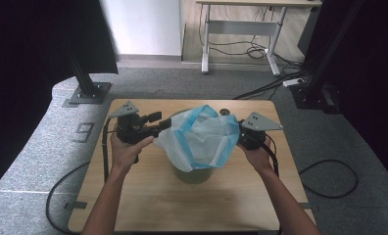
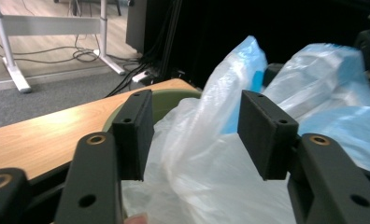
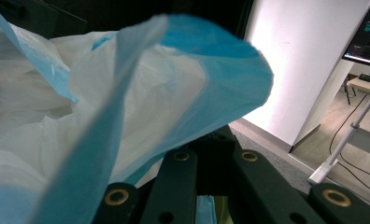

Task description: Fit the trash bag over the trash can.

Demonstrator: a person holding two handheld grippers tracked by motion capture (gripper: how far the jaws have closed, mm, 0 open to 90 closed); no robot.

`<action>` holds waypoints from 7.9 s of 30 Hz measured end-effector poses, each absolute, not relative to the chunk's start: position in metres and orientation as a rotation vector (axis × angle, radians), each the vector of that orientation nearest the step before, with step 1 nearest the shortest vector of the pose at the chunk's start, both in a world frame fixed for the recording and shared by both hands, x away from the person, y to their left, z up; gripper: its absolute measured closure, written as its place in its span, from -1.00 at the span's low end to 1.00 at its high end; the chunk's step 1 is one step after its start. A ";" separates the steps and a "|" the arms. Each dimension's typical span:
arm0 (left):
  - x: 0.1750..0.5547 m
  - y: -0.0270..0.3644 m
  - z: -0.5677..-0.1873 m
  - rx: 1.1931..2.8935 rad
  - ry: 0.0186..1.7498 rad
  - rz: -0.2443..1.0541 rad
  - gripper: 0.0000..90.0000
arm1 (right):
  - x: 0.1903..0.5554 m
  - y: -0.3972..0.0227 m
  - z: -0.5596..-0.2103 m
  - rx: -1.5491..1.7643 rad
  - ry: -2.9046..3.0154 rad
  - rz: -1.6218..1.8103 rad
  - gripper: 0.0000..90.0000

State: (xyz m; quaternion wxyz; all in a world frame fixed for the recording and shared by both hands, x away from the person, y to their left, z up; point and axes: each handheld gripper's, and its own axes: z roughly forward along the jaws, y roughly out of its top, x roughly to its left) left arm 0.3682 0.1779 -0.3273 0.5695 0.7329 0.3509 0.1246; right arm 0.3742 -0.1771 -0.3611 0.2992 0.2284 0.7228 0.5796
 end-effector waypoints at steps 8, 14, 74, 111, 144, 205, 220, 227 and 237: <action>0.381 0.159 -0.328 1.796 0.807 0.265 0.06 | 0.374 -0.172 -0.360 0.603 1.915 1.545 0.98; 0.386 0.145 -0.333 1.837 0.817 0.230 0.78 | 0.374 -0.174 -0.358 0.608 1.898 1.554 0.98; 0.371 0.129 -0.348 1.781 0.870 0.389 0.99 | 0.312 -0.228 -0.378 0.689 1.954 1.736 0.97; 0.339 0.206 -0.398 1.564 0.975 0.384 0.99 | 0.298 -0.215 -0.490 0.748 2.176 1.649 0.98; 0.346 0.212 -0.426 1.638 1.053 0.359 0.99 | 0.336 -0.246 -0.501 0.976 2.099 1.571 0.98; 0.359 0.211 -0.390 1.621 0.986 0.351 0.99 | 0.385 -0.212 -0.386 0.874 1.915 1.456 0.97; 0.391 0.220 -0.401 1.549 1.076 0.288 0.99 | 0.442 -0.211 -0.420 1.026 1.885 1.548 0.97; 0.402 0.215 -0.412 1.595 1.127 0.315 0.99 | 0.453 -0.201 -0.438 1.071 1.933 1.533 0.97; 0.419 0.206 -0.430 1.660 1.204 0.224 0.99 | 0.463 -0.187 -0.464 1.157 2.079 1.442 0.97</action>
